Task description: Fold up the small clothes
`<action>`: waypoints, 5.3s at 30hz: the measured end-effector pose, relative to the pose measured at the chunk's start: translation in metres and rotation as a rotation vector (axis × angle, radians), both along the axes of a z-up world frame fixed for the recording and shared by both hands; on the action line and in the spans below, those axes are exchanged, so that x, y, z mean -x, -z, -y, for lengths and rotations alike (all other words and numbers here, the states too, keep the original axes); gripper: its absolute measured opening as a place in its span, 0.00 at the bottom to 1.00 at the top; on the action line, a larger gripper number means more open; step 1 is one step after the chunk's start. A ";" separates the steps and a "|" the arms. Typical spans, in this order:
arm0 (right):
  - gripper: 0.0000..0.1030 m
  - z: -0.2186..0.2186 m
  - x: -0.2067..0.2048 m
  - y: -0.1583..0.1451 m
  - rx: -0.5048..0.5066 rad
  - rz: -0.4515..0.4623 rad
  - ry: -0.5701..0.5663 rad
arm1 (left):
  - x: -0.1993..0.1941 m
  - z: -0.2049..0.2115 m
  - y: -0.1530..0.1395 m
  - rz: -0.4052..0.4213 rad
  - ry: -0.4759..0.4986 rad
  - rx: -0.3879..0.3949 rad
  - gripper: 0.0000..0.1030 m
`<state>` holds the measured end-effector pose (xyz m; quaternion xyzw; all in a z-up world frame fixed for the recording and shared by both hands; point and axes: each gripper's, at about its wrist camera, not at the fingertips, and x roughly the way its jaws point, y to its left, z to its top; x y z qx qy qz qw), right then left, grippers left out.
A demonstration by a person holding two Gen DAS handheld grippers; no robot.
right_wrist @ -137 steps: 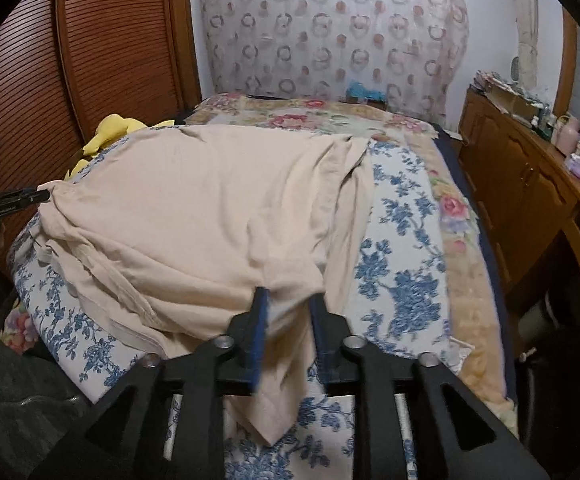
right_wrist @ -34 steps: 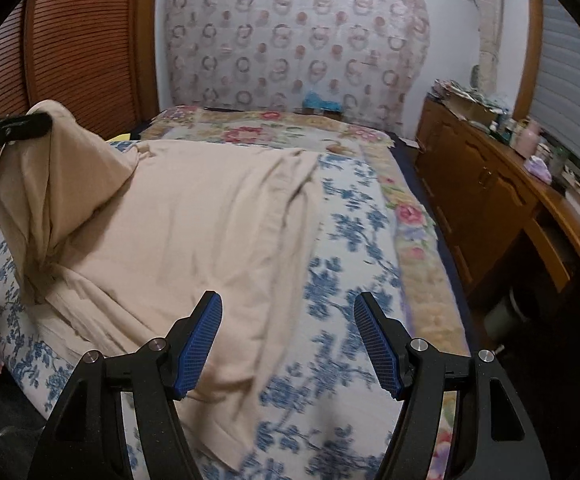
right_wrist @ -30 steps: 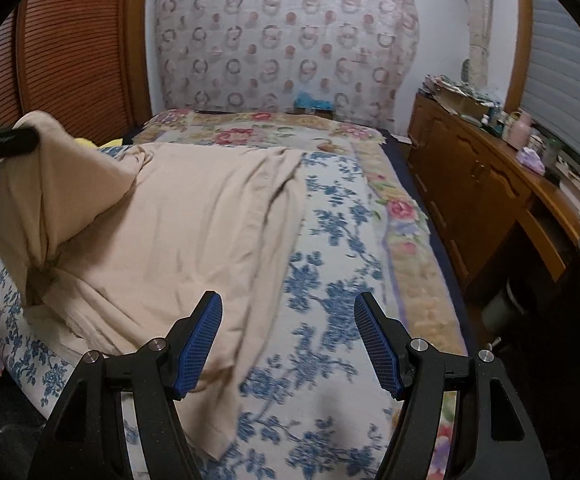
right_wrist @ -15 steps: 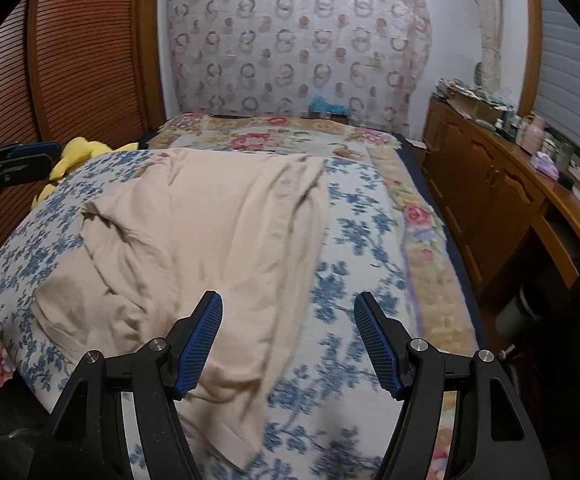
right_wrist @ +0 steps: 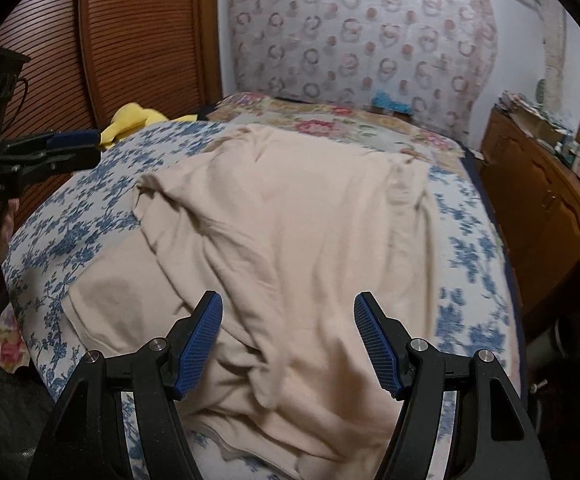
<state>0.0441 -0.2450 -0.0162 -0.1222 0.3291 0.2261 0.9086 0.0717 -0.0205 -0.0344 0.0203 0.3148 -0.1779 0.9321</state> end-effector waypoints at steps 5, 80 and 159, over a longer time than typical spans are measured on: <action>0.68 -0.001 -0.006 0.002 -0.003 -0.033 -0.042 | 0.001 -0.011 0.004 -0.003 -0.023 0.010 0.65; 0.52 -0.195 -0.094 0.025 0.202 -0.111 -0.385 | 0.023 -0.096 0.025 -0.009 -0.227 0.024 0.65; 0.03 0.158 0.044 -0.022 0.013 -0.066 0.034 | 0.031 0.036 0.050 -0.126 0.094 0.009 0.65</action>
